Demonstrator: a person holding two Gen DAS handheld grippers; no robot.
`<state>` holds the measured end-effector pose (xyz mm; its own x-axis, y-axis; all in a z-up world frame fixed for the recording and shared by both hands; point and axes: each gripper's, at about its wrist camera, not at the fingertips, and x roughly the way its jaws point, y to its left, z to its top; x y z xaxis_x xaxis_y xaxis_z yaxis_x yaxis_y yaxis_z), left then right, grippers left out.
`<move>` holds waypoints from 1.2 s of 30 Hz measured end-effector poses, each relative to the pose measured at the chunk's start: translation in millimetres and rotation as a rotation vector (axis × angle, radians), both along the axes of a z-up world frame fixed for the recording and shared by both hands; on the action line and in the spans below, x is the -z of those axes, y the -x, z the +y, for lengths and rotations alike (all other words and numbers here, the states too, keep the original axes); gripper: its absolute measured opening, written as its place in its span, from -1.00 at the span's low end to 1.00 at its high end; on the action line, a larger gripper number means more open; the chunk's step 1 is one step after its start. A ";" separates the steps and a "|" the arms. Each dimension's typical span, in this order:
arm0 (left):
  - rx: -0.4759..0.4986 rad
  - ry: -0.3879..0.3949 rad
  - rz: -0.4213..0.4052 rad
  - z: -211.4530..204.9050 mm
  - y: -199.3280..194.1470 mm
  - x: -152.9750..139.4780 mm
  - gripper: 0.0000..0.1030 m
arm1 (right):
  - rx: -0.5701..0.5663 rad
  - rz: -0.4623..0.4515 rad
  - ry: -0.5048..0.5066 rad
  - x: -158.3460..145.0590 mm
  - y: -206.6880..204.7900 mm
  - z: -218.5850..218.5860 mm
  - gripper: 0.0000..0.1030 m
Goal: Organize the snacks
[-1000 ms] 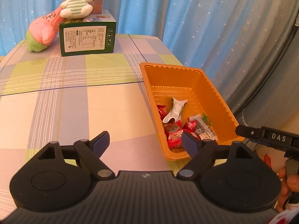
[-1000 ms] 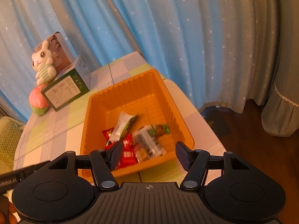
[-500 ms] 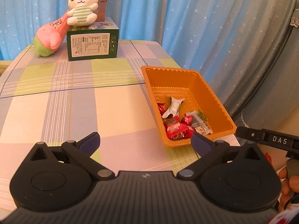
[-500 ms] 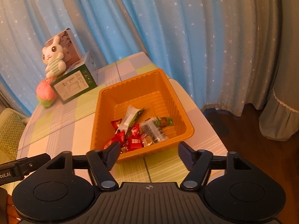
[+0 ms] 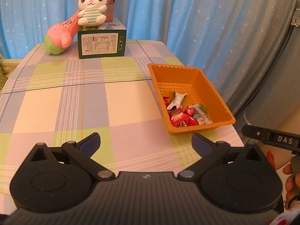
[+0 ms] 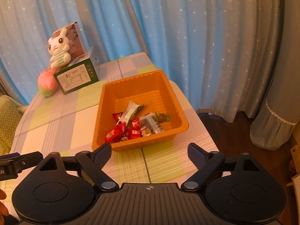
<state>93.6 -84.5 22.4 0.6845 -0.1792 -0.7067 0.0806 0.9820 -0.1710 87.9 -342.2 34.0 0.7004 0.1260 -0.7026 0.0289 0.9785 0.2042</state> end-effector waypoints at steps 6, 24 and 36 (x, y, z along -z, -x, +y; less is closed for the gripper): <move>-0.003 -0.010 0.002 1.9 14.2 -3.8 0.99 | -0.019 0.011 0.019 -4.6 14.4 7.0 0.76; -0.045 -0.036 -0.018 -2.2 47.5 -13.0 0.99 | -0.051 0.028 0.035 -12.4 44.1 15.8 0.76; -0.031 -0.040 -0.008 -8.1 55.0 -12.8 0.99 | -0.086 0.023 0.046 -18.4 52.6 27.9 0.76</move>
